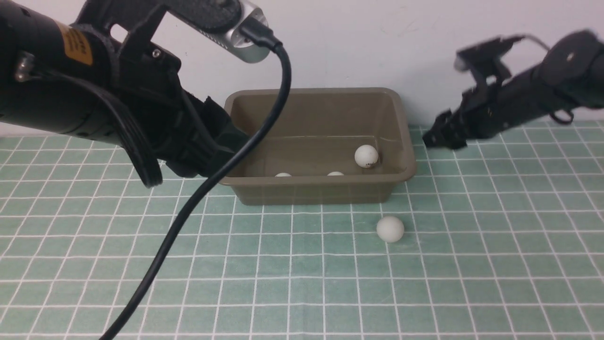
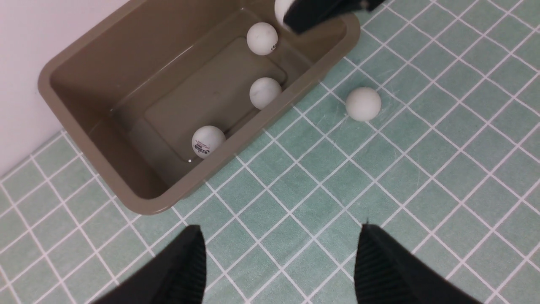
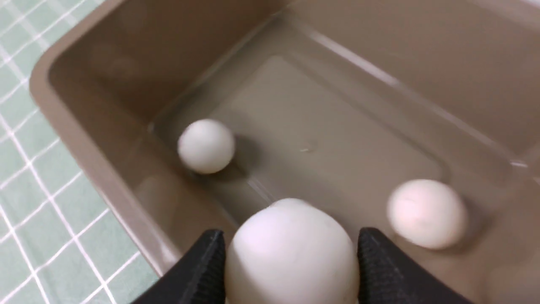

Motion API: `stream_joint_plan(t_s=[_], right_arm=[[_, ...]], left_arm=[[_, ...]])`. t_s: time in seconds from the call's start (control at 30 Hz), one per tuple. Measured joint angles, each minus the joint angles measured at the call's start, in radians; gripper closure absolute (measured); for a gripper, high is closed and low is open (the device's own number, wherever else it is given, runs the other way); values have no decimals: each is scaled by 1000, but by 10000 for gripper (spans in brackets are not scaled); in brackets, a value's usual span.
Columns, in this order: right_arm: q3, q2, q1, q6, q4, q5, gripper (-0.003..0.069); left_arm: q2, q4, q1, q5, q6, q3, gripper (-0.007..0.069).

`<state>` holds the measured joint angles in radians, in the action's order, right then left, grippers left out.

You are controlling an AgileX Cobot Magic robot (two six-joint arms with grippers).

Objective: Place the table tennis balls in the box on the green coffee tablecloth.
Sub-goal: 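Release the ping pong ball into the bin and lift the gripper away, then reach for and grasp a ping pong ball on the table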

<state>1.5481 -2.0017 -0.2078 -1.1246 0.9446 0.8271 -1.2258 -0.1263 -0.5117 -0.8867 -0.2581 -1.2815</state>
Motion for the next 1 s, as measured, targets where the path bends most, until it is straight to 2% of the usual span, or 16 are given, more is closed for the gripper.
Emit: stream_joint_plan(t_s=[0.27, 0.47, 0.6, 0.83, 0.9, 1.0], right_arm=[[0, -33, -17, -31, 1, -23, 298], [0, -32, -16, -37, 8, -27, 199], [0, -11, -12, -50, -27, -27, 167], [0, 120, 57, 19, -210, -54, 167], [0, 210, 115, 117, -308, -48, 169], [-11, 295, 162, 208, -380, -15, 172]], left_arm=[[0, 0, 0, -28, 0, 0, 198], [0, 0, 0, -28, 0, 0, 198], [0, 0, 0, -28, 0, 0, 198], [0, 0, 0, -28, 0, 0, 198], [0, 0, 0, -28, 0, 0, 198], [0, 0, 0, -28, 0, 0, 198]])
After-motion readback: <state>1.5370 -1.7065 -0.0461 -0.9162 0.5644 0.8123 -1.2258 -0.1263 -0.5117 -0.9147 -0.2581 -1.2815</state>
